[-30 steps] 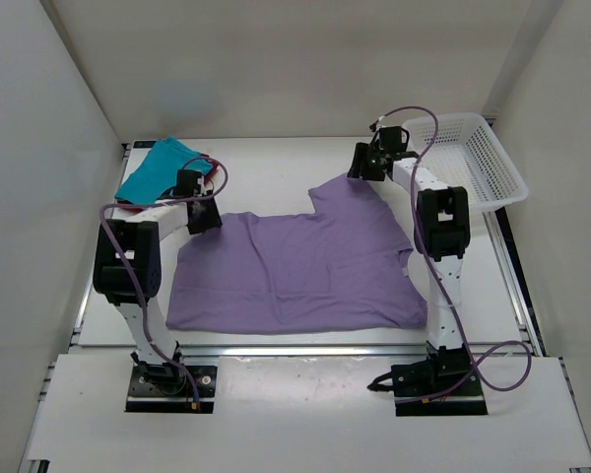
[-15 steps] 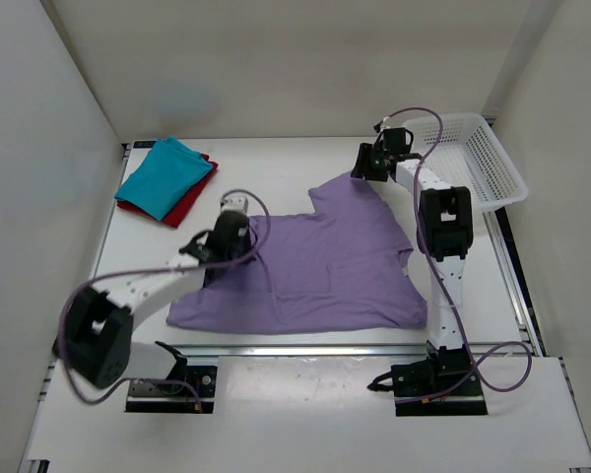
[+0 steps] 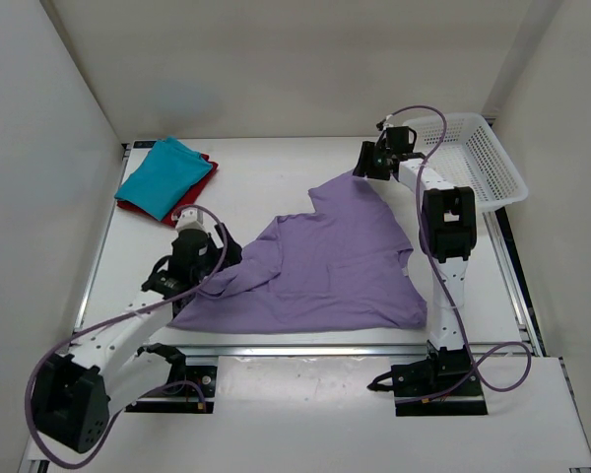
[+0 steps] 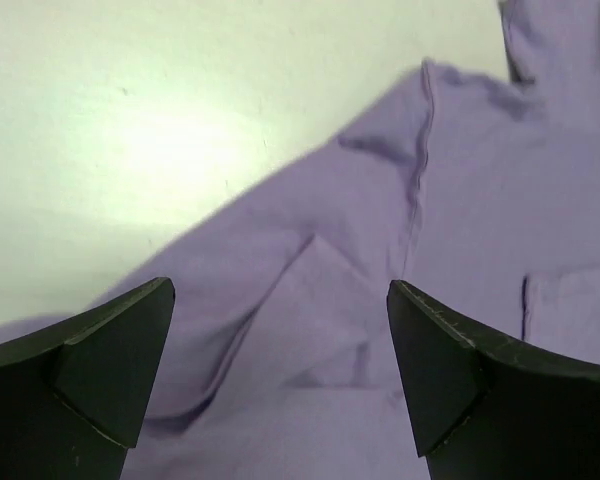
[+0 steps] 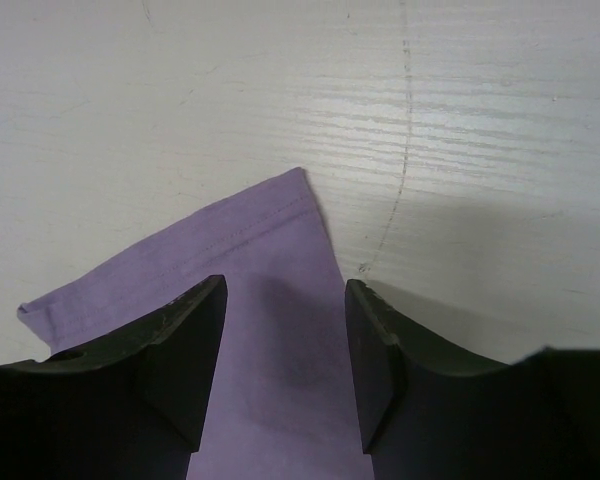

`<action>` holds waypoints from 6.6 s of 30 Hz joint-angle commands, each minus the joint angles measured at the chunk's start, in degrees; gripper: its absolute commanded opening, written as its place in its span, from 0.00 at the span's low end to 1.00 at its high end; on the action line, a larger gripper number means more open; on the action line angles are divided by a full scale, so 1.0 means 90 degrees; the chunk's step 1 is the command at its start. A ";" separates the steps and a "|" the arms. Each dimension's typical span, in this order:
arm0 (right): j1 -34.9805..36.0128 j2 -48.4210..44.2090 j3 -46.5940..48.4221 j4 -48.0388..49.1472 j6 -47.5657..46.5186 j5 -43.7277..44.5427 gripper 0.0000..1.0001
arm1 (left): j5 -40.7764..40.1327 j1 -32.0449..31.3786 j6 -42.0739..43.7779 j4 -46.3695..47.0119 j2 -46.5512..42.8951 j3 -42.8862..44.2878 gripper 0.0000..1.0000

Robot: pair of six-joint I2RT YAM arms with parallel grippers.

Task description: Fold and stack the t-shirts

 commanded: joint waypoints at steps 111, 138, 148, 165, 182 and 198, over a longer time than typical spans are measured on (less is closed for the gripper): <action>-0.0267 0.0623 0.5169 -0.5345 -0.0164 -0.0010 0.00 | 0.1533 0.2682 0.1221 -0.0917 0.5851 0.6089 0.00; -0.0247 -0.3986 -0.3070 -0.1609 -0.0077 0.0528 0.00 | 0.1688 0.2867 0.1045 -0.0547 0.5403 0.5280 0.00; -0.0364 -0.6115 -0.4927 -0.1226 0.0138 0.0324 0.00 | 0.0908 0.2877 0.1318 -0.0097 0.3842 0.3786 0.00; -0.0812 -0.8869 -0.6714 -0.1782 0.0011 -0.0116 0.00 | -0.0098 0.2838 0.1524 -0.0254 0.2201 0.2712 0.01; -0.0159 -0.9682 -0.7888 -0.2710 0.0217 0.1407 0.00 | 0.0886 0.3433 0.0939 -0.0410 0.2053 0.1198 0.25; 0.2022 -0.9506 -0.7407 -0.2265 0.0440 0.1887 0.00 | 0.1229 0.2149 0.0391 0.0411 0.0284 0.0591 0.34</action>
